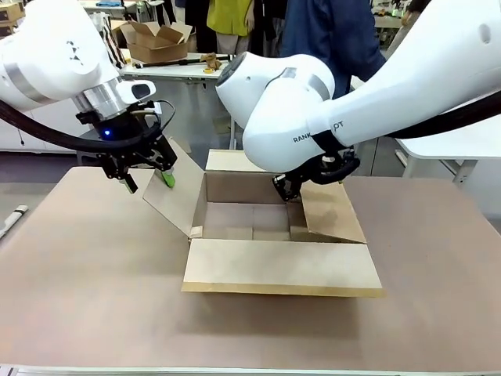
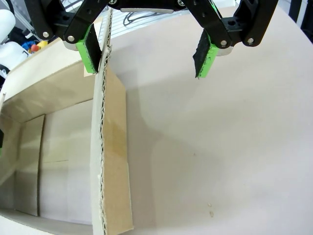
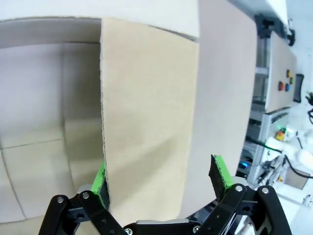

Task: Pack the gift set into the box.
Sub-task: Place both hands on the side flaps of the Package Box and spread them outward.

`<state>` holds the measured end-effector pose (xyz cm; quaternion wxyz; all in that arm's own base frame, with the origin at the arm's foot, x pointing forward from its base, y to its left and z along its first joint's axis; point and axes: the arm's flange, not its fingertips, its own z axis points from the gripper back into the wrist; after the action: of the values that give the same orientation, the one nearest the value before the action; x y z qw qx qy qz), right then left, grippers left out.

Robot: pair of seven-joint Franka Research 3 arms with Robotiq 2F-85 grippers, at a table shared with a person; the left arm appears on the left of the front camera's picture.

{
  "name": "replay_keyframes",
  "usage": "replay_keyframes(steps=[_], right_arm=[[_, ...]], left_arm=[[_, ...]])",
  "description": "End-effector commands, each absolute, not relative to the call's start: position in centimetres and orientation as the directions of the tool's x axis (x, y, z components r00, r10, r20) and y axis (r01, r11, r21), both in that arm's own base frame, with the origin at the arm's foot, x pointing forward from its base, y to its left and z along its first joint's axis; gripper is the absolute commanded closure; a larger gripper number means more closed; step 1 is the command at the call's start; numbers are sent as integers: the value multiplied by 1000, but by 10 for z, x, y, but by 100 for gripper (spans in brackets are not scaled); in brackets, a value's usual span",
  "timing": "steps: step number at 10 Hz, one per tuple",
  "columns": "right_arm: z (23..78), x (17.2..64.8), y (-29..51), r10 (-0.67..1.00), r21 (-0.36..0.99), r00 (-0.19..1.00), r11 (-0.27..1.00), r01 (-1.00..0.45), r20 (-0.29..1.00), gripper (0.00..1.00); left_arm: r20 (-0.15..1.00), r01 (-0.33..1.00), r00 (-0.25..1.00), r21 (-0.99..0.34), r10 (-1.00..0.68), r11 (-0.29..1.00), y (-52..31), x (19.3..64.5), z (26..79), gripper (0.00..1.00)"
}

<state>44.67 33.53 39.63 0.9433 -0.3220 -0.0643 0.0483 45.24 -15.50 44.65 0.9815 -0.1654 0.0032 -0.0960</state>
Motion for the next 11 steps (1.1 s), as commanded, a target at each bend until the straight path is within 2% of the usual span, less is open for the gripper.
replay_keyframes(steps=[1,4,7,9,11], right_arm=[[413,438,314,143,-666,985,745,-44,96,0],[452,426,288,107,-603,987,797,-12,122,0],[469,410,248,39,-534,986,844,56,164,0],[461,397,218,16,-458,983,886,71,185,0],[450,378,209,33,-469,965,878,97,261,0]], left_arm=[[25,176,984,-303,-177,937,-155,452,449,0],[25,176,984,-303,-177,937,-155,452,449,0],[25,176,984,-303,-177,937,-155,452,449,0],[25,176,984,-303,-177,937,-155,452,449,0],[25,176,984,-303,-177,937,-155,452,449,0]])
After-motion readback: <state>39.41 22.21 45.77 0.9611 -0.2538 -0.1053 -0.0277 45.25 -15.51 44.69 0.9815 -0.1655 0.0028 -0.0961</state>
